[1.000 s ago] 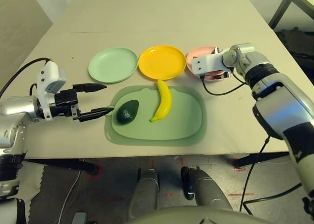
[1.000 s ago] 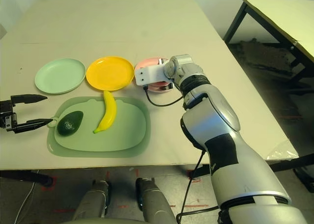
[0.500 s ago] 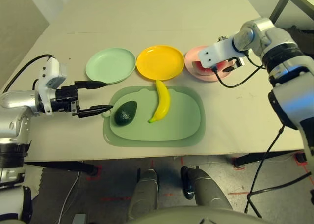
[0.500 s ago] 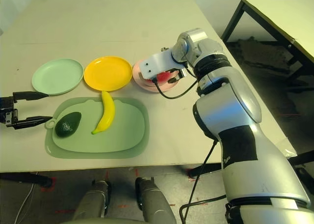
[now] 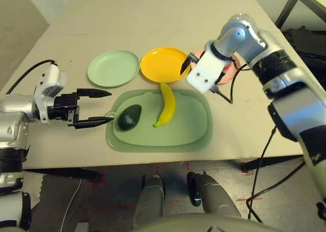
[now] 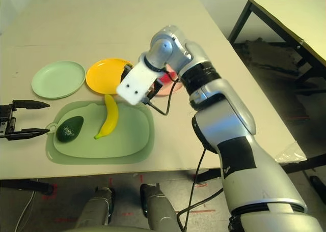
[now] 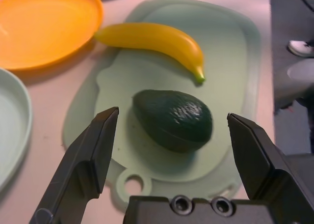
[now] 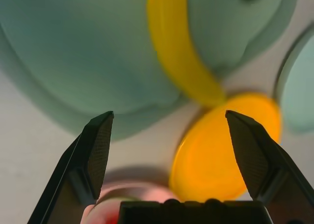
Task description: Place the fruits into color-matched plates.
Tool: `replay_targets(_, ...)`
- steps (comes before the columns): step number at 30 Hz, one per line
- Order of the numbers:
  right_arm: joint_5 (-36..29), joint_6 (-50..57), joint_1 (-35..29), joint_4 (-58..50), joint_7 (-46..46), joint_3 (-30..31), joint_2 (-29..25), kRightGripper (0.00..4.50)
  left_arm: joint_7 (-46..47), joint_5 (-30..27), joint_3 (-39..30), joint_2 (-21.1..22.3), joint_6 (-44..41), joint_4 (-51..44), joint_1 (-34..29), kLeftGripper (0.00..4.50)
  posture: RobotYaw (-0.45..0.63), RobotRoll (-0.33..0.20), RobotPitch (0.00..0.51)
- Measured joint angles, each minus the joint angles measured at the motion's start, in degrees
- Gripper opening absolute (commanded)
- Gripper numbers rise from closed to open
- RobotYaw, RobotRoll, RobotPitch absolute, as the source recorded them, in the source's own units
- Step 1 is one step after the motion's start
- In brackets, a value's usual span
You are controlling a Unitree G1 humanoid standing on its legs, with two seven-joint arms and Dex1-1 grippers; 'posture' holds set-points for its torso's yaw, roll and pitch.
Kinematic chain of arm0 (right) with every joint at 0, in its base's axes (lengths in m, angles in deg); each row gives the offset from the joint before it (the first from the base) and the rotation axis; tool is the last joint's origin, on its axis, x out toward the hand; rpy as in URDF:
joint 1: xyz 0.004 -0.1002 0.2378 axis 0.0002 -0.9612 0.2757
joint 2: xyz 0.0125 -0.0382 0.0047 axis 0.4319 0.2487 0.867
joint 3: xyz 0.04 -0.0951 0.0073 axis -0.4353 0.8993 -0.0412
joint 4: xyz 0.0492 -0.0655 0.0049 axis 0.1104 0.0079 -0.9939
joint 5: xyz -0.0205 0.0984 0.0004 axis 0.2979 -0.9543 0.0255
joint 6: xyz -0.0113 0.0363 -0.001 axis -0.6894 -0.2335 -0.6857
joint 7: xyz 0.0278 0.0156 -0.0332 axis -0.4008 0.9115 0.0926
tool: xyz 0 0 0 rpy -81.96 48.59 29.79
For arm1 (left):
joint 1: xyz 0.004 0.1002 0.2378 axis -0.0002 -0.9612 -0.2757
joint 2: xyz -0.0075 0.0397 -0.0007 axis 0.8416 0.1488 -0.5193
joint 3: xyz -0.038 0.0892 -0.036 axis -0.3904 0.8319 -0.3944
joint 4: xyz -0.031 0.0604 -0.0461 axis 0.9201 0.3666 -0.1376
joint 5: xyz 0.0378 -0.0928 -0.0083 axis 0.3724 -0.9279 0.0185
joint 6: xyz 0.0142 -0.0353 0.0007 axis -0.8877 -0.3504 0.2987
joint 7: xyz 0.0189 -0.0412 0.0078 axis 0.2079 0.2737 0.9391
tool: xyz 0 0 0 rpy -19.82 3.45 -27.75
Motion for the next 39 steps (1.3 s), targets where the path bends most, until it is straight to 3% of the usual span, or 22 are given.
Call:
replay_targets(8,0.3,-3.1,-0.5,-0.4,-0.7,2.3,2.7,4.46,0.0,-0.1,-1.0,0.0,1.2,-0.1,-2.1,4.50,0.08,0.000,0.179)
replay_targets(23,14.2,-8.2,3.4,15.4,-14.5,9.1,11.6,4.46,1.6,-0.2,-1.5,0.0,-0.9,-3.2,-2.2,4.50,0.11,0.000,0.198)
replay_targets(39,22.3,-7.2,4.7,23.5,-23.8,11.5,14.9,4.46,4.2,-2.4,-3.0,0.0,-4.1,-9.9,-6.1,4.50,0.12,0.000,0.211)
